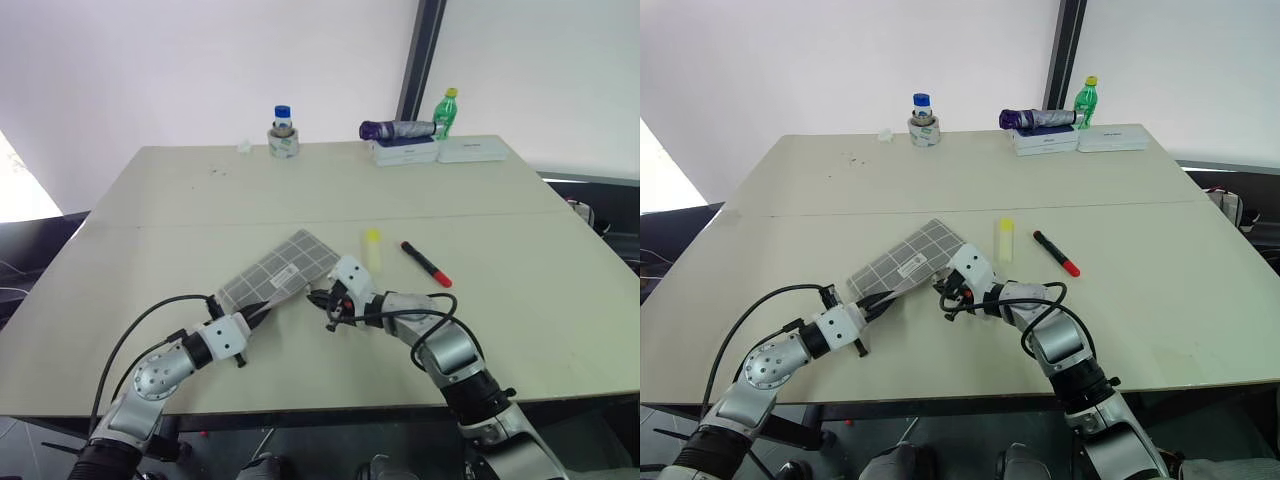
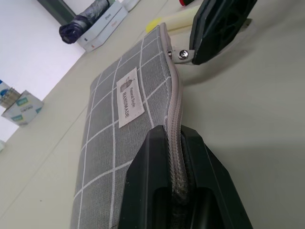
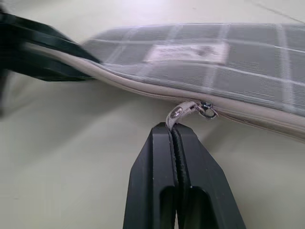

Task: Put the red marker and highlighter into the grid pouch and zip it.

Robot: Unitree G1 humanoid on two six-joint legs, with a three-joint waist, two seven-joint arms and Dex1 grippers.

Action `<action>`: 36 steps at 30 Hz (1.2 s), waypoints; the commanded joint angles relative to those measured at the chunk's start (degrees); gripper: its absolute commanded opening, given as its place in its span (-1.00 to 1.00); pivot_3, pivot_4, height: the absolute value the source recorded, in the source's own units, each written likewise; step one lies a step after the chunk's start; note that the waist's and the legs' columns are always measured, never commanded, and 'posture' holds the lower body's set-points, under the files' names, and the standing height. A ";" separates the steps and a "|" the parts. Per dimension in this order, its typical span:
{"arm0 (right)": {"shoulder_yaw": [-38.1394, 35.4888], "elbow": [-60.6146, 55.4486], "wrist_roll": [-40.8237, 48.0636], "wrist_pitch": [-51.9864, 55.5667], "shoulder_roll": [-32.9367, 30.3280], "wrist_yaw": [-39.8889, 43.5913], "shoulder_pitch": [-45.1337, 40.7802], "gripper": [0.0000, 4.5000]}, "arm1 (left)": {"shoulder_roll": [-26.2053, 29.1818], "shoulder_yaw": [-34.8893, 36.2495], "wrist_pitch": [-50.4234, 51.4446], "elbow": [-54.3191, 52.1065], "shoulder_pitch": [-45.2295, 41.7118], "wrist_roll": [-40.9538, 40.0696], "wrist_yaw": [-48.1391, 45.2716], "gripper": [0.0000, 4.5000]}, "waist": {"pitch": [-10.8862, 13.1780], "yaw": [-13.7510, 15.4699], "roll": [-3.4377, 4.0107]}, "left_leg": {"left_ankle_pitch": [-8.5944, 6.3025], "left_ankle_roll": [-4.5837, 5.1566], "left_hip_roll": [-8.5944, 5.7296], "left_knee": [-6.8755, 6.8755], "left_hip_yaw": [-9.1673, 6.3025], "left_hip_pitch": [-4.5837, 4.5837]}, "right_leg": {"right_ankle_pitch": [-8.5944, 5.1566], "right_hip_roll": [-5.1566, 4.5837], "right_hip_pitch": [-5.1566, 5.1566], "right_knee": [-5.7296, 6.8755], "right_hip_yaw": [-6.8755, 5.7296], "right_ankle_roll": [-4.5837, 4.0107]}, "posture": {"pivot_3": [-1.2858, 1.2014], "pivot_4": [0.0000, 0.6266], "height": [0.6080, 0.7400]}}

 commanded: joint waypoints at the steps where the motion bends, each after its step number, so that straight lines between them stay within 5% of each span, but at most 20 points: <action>1: 2.42 -3.46 1.17 -3.63 0.50 4.62 -1.90 -0.99 | -1.47 -1.38 1.70 -1.99 -1.61 1.05 0.45 -1.00 | 0.00 0.06 0.00 | 0.00 0.00 0.00 0.00 0.00 0.00 | 0.00 0.00 0.00 0.00 0.00 0.00 | 0.03 -0.52 1.00; 8: 7.06 -2.15 0.92 -6.30 0.30 12.22 -3.88 -0.99 | -2.84 -1.40 3.97 -3.46 -3.65 0.89 0.43 -1.00 | 0.02 -0.04 -0.03 | 0.00 0.00 0.00 0.01 -0.02 0.00 | 0.00 0.02 0.00 0.00 -0.01 0.00 | 0.03 -0.52 1.00; 15: 3.70 0.14 0.50 -7.76 0.38 10.44 -4.64 -0.99 | -1.92 0.25 4.29 -5.05 -3.03 0.95 1.30 -1.00 | 0.03 -0.04 -0.07 | 0.00 0.00 0.00 0.02 -0.03 0.00 | 0.00 0.02 0.00 0.00 -0.02 0.00 | 0.03 -0.52 1.00; 24: -2.17 -5.93 4.62 -3.71 -5.75 11.52 -0.91 0.92 | -1.20 1.17 4.08 -5.46 -2.34 3.08 4.26 -1.00 | 0.04 0.09 -0.09 | 0.00 0.01 0.01 0.02 -0.04 0.00 | 0.00 -0.01 0.01 0.00 -0.02 0.00 | 0.03 -0.52 1.00; 29: -10.63 -7.26 5.53 -4.01 -10.78 7.55 3.98 0.96 | -0.23 1.84 3.07 -4.22 -2.33 4.86 6.60 -1.00 | 0.09 0.24 -0.18 | -0.02 0.03 0.01 0.01 -0.07 0.00 | 0.00 -0.02 0.01 -0.01 -0.03 -0.01 | 0.03 -0.52 1.00; 36: -18.28 -8.67 1.41 -5.40 -6.45 -9.83 9.80 0.96 | 0.18 2.14 1.85 -2.90 -2.23 4.88 7.96 -1.00 | 0.13 0.00 -0.25 | -0.01 0.01 0.02 -0.07 -0.08 0.00 | 0.00 0.01 -0.01 -0.03 -0.04 -0.01 | 0.03 -0.52 1.00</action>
